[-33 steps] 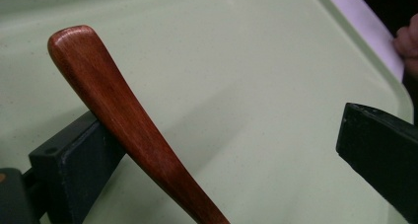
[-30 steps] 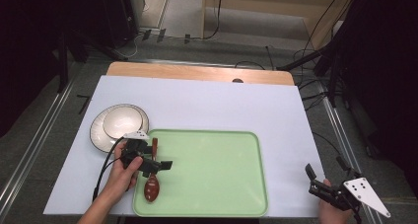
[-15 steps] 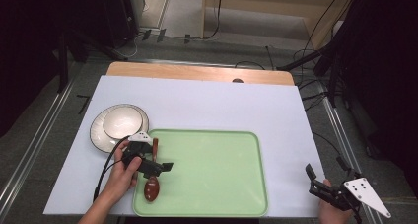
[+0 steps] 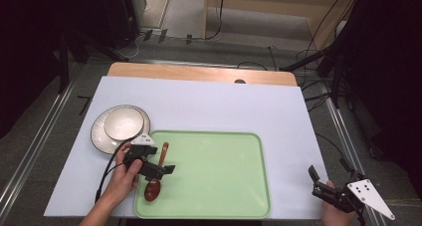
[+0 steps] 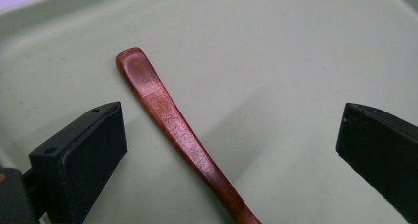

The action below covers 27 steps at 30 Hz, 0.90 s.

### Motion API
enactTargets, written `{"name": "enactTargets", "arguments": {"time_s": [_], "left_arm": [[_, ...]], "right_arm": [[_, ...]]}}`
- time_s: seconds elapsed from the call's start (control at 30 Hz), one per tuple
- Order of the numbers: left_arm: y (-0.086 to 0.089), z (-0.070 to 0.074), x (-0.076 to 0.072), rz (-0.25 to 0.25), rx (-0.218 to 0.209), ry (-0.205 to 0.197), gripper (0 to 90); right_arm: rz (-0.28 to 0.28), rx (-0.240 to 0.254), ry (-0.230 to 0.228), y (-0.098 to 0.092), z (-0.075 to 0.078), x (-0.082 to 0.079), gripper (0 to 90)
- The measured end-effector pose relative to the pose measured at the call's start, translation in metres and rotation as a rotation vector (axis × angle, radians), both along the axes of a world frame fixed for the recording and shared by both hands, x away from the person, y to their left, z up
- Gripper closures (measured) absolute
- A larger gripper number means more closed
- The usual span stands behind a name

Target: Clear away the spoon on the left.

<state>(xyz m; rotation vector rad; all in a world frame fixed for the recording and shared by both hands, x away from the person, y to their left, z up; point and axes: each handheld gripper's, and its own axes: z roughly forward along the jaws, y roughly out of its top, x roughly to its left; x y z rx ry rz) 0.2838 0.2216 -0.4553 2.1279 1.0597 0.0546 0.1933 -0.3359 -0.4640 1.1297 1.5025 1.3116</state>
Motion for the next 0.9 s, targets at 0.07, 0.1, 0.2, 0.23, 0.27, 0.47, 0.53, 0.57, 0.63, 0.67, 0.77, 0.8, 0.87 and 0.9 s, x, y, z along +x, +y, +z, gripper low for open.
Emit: {"name": "enactTargets", "arguments": {"time_s": [0.07, 0.1, 0.2, 0.23, 0.27, 0.47, 0.53, 0.57, 0.63, 0.67, 0.77, 0.8, 0.87, 0.9], "left_arm": [[0.002, 0.001, -0.002, 0.002, -0.019, -0.018, 0.0], [0.003, 0.002, -0.002, 0.002, -0.025, -0.027, 0.0], [0.004, 0.004, -0.004, 0.001, -0.037, -0.045, 0.0], [0.005, 0.006, -0.005, -0.006, -0.061, -0.058, 0.0], [0.006, 0.007, -0.006, -0.005, -0.068, -0.069, 0.0], [0.01, 0.013, -0.01, -0.012, -0.104, -0.099, 0.0], [0.013, 0.016, -0.013, -0.011, -0.129, -0.117, 0.0], [0.013, 0.016, -0.013, -0.011, -0.129, -0.117, 0.0], [0.018, 0.02, -0.015, -0.029, -0.176, -0.121, 0.0], [0.02, 0.021, -0.015, -0.031, -0.181, -0.128, 0.0], [0.022, 0.022, -0.017, -0.029, -0.188, -0.135, 0.0], [0.023, 0.023, -0.018, -0.026, -0.187, -0.144, 0.0], [0.027, 0.025, -0.021, -0.019, -0.193, -0.164, 0.0], [0.028, 0.026, -0.022, -0.018, -0.197, -0.168, 0.0]], "right_arm": [[0.0, 0.0, 0.0, 0.0, 0.0, 0.0, 0.0], [0.0, 0.0, 0.0, 0.0, 0.0, 0.0, 0.0], [0.0, 0.0, 0.0, 0.0, 0.0, 0.0, 0.0], [0.0, 0.0, 0.0, 0.0, 0.0, 0.0, 0.0], [0.0, 0.0, 0.0, 0.0, 0.0, 0.0, 0.0], [0.001, -0.001, -0.002, 0.0, 0.0, 0.0, 0.0], [0.0, 0.0, 0.0, 0.0, 0.0, 0.0, 0.0], [0.0, 0.0, 0.0, 0.0, 0.0, 0.0, 0.0], [0.001, -0.001, -0.001, 0.0, 0.0, 0.0, 0.0], [0.0, -0.001, -0.001, 0.0, 0.0, 0.0, 0.0], [0.0, -0.001, -0.001, 0.0, 0.0, 0.0, 0.0], [0.001, -0.001, -0.001, 0.0, 0.0, 0.0, 0.0], [0.001, -0.001, -0.002, 0.0, 0.0, 0.0, 0.0], [0.0, 0.0, -0.001, 0.0, 0.0, 0.0, 0.0]]}}
